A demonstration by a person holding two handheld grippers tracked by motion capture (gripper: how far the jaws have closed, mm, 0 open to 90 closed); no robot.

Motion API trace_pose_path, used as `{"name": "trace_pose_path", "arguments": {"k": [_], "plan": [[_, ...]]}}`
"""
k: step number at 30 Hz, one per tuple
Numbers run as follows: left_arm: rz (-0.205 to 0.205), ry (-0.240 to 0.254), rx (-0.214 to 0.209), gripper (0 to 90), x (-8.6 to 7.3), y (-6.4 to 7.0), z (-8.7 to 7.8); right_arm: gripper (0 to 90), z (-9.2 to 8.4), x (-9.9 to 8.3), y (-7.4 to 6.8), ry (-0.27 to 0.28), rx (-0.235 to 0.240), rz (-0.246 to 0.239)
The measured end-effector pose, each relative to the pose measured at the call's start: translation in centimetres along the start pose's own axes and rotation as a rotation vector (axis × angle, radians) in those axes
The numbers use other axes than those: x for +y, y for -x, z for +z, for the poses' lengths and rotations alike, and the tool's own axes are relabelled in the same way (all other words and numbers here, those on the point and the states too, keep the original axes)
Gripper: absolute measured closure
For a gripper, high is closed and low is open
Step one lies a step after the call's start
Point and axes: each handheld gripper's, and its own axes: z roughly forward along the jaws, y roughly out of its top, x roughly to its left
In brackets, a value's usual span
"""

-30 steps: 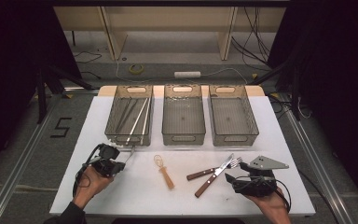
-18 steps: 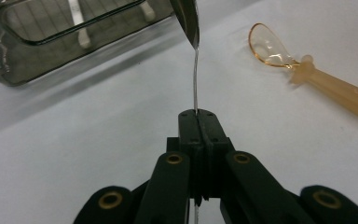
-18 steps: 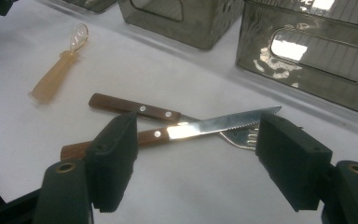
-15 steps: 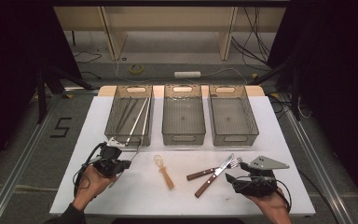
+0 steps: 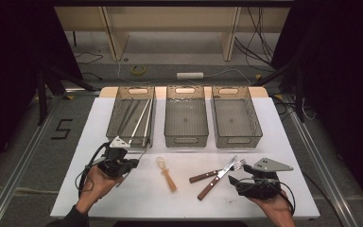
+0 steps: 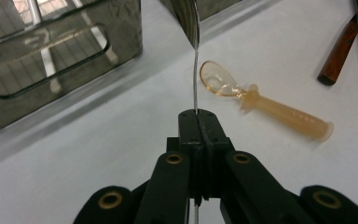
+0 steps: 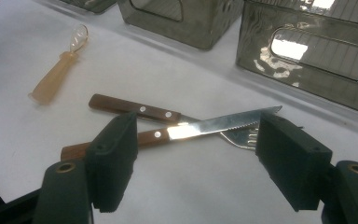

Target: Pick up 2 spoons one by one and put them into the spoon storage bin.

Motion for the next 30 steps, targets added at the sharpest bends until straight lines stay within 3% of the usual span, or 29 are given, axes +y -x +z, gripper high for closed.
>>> {"name": "trace_pose_path", "arguments": {"k": [7,12,19,26,30], "plan": [[0.025,0.060,-0.025,89.2,2.2,0.7,0.8,30.7,0.1,0.0,0.0,0.006,0.005,0.002],[0.041,0.085,-0.019,89.2,3.7,0.8,1.2,30.7,0.0,0.1,0.1,0.014,0.005,0.009],[0.029,0.137,-0.038,89.2,5.5,0.8,2.0,30.6,-0.1,0.1,0.0,0.031,0.007,0.011],[0.029,0.163,-0.073,89.1,7.4,0.9,3.0,29.6,-0.2,0.1,0.1,0.058,0.014,0.016],[0.020,0.175,-0.072,89.1,8.6,0.5,3.5,28.2,-0.2,0.1,0.1,0.067,0.017,0.016]]}}
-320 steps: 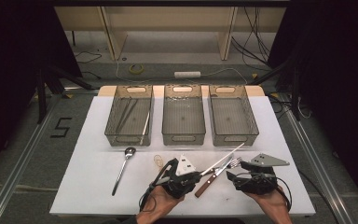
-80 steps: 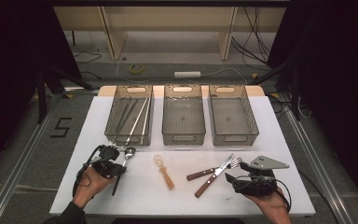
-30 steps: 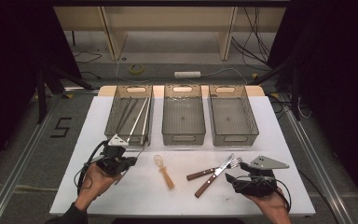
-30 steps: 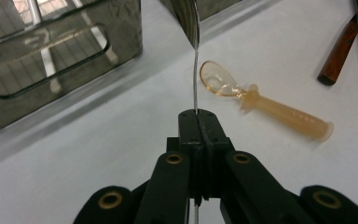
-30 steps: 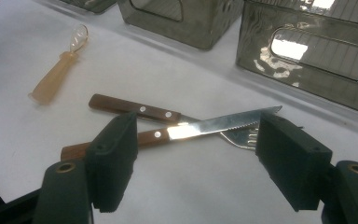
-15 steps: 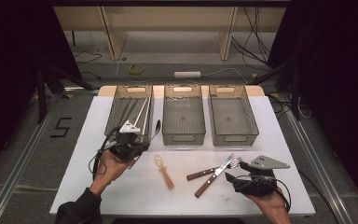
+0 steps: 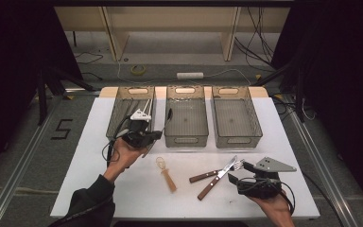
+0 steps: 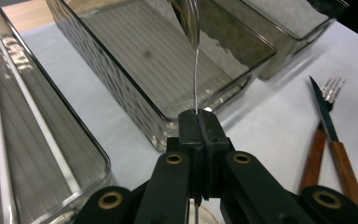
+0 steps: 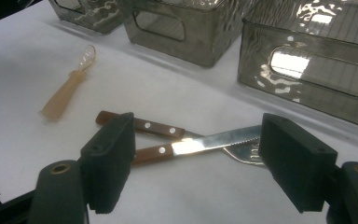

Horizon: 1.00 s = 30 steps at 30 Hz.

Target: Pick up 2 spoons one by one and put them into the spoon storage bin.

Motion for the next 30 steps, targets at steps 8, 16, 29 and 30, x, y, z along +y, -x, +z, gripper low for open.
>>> {"name": "trace_pose_path", "arguments": {"k": [8,16,29,30], "plan": [[-0.012,0.010,-0.005,89.2,1.4,-0.4,1.5,26.5,0.0,0.0,0.2,0.017,0.008,0.017],[-0.044,0.016,0.001,89.2,2.1,-1.0,3.0,26.2,-0.1,0.0,0.0,0.027,0.018,0.013],[-0.086,0.049,-0.001,89.1,4.3,-1.3,4.3,26.3,-0.1,0.1,0.1,0.024,0.016,0.015],[-0.099,0.061,-0.009,89.1,4.4,-1.3,4.3,26.3,-0.1,0.1,0.1,0.023,0.016,0.014]]}}
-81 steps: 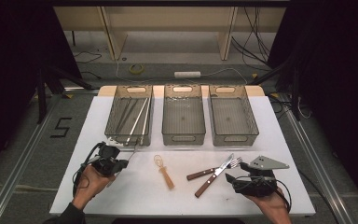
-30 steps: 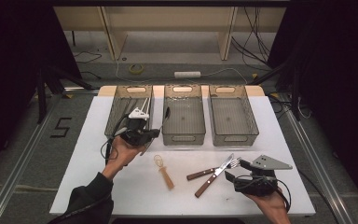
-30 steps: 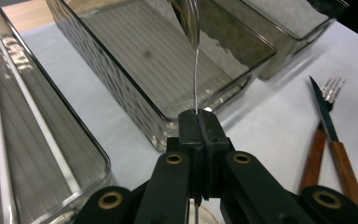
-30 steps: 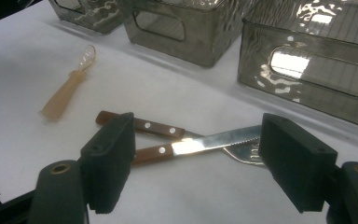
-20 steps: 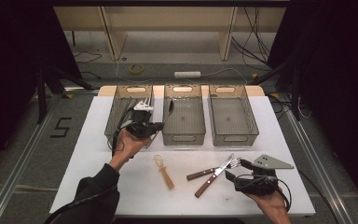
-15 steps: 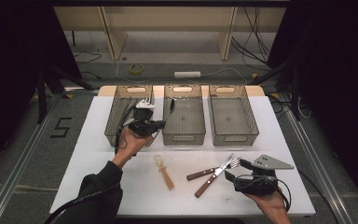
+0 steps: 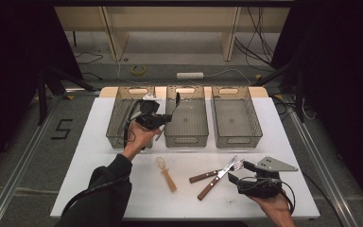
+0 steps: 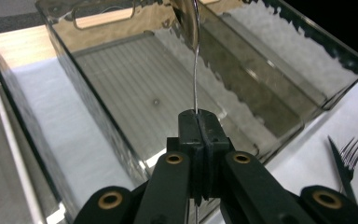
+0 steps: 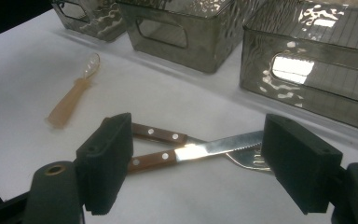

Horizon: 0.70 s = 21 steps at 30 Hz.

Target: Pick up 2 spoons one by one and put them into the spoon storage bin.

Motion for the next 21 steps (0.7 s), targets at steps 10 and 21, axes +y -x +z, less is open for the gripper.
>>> {"name": "trace_pose_path", "arguments": {"k": [10,21], "plan": [[-0.037,0.013,-0.004,89.1,1.2,0.3,1.4,26.4,-0.1,0.0,0.1,0.001,0.003,-0.001],[-0.059,0.015,0.019,89.0,2.7,0.3,3.1,26.5,0.0,0.0,0.1,-0.001,0.005,-0.002]]}}
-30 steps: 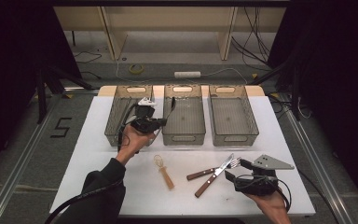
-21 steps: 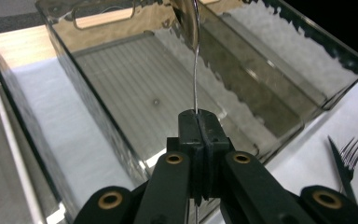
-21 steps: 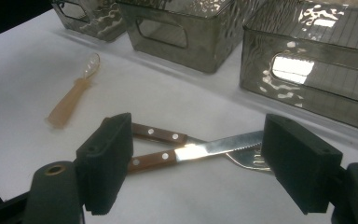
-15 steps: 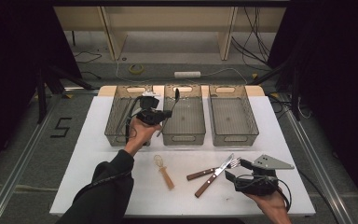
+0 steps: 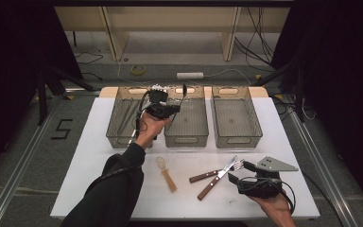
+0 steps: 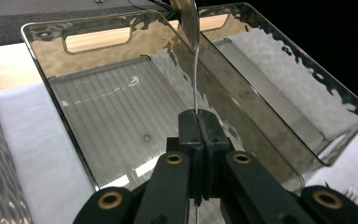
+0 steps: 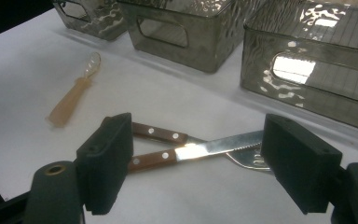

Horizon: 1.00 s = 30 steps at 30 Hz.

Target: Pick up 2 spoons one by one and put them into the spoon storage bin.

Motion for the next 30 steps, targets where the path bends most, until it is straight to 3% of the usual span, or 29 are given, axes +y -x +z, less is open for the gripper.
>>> {"name": "trace_pose_path", "arguments": {"k": [17,30], "plan": [[-0.039,-0.004,0.033,88.8,-0.6,-0.6,2.2,26.5,0.0,-0.1,0.1,-0.001,0.003,-0.002],[-0.036,-0.010,0.048,87.9,-0.8,-0.5,3.3,26.6,0.0,0.0,0.0,-0.002,0.008,-0.007]]}}
